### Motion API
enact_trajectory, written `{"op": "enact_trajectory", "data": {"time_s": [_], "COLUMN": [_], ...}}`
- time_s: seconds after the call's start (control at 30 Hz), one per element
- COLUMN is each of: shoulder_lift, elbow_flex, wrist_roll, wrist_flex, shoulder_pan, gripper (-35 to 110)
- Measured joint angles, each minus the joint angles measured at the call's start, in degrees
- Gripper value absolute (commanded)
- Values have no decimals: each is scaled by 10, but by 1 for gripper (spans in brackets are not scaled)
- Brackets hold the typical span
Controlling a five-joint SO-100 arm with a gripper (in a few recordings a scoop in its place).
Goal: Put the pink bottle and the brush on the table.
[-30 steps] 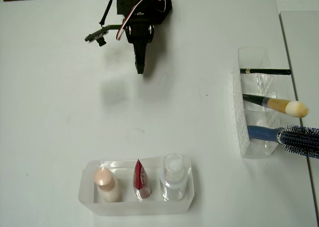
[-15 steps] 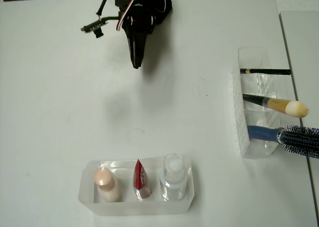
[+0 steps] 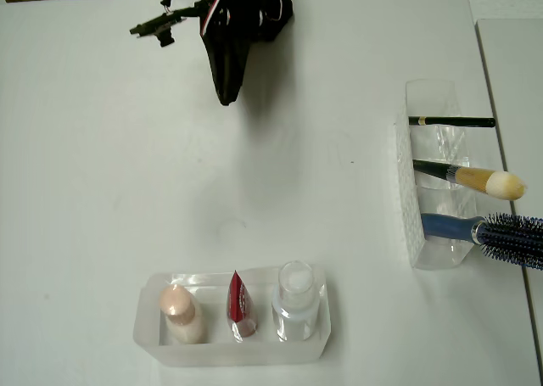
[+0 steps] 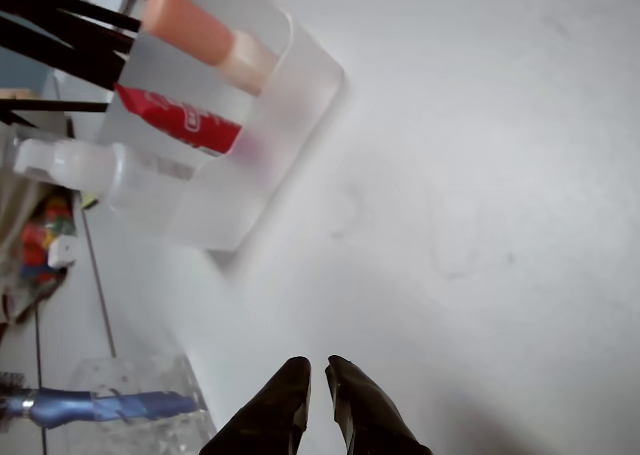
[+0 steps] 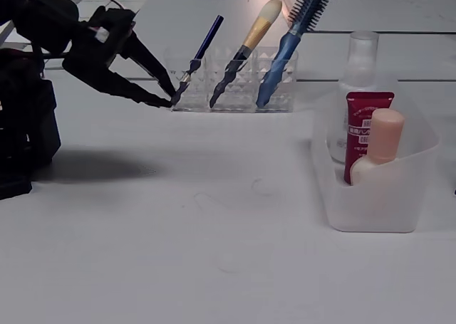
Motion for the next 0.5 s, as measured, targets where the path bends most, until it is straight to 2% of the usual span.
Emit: {"op": "enact_trajectory", "data": {"time_s": [0.5], "shoulder_lift": [-139], "elbow_flex": [-55], "wrist_roll": [-170], "wrist_flex": [-112], "shoulder_pan": [35], "gripper": [0]}}
